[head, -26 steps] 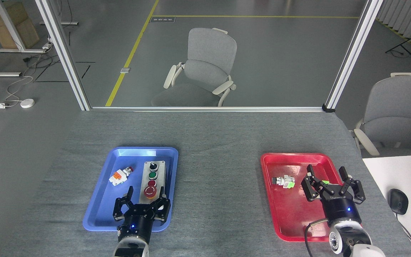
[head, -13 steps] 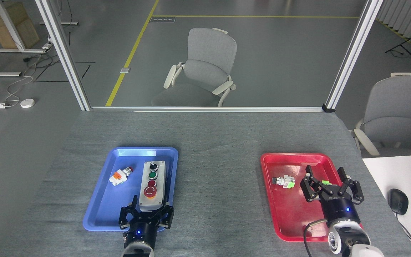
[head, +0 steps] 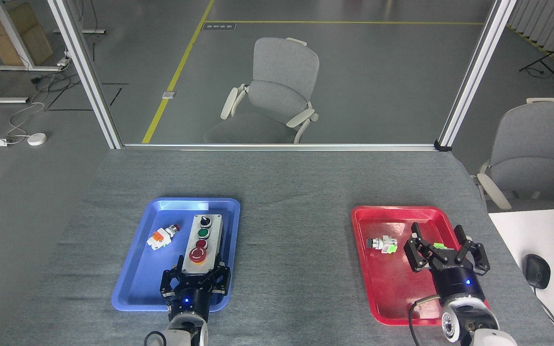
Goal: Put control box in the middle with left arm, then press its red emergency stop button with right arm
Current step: 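Drag the control box off the blue tray toward the table middle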
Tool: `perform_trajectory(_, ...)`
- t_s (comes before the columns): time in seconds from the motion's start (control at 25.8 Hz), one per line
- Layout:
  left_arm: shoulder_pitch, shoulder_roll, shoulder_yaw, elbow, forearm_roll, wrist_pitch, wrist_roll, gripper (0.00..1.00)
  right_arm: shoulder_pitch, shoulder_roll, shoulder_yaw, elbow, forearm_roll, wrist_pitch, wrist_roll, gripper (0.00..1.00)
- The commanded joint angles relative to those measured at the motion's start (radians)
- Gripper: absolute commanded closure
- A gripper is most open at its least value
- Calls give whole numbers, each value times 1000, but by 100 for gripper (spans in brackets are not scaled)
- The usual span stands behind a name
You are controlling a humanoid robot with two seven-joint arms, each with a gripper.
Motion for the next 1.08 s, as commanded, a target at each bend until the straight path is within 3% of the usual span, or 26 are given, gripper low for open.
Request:
perform_trajectory(0.0, -26, 2, -2, 44, 39, -20, 55, 49, -2, -3, -1, 0, 0, 0, 0, 0)
perform_trajectory(0.08, -23, 2, -2, 44, 51, -27, 69, 65, -2, -3, -3, 0, 0, 0, 0, 0)
perform_trajectory(0.27, 22, 5, -9, -75, 51, -29, 72, 80, -2, -5, -3, 0, 0, 0, 0, 0)
perform_trajectory(0.39, 77, 12, -11, -239, 42, -27, 63, 80, -2, -5, -1, 0, 0, 0, 0, 0)
perform_trajectory(0.46, 85, 2, -31, -278, 40, -29, 52, 80, -2, -5, -3, 0, 0, 0, 0, 0)
perform_trajectory(0.54, 80, -11, -106, -278, 42, -11, 29, 80, -2, -5, -3, 0, 0, 0, 0, 0)
perform_trajectory(0.7, 59, -99, -178, -229, 33, 31, 21, 80, -2, -8, -3, 0, 0, 0, 0, 0)
perform_trajectory(0.85, 0, -100, -334, -180, 56, 112, 17, 80, -2, -8, -3, 0, 0, 0, 0, 0)
perform_trajectory(1.05, -21, -102, -394, -149, 72, 65, -40, 77, -2, -6, -3, 0, 0, 0, 0, 0)
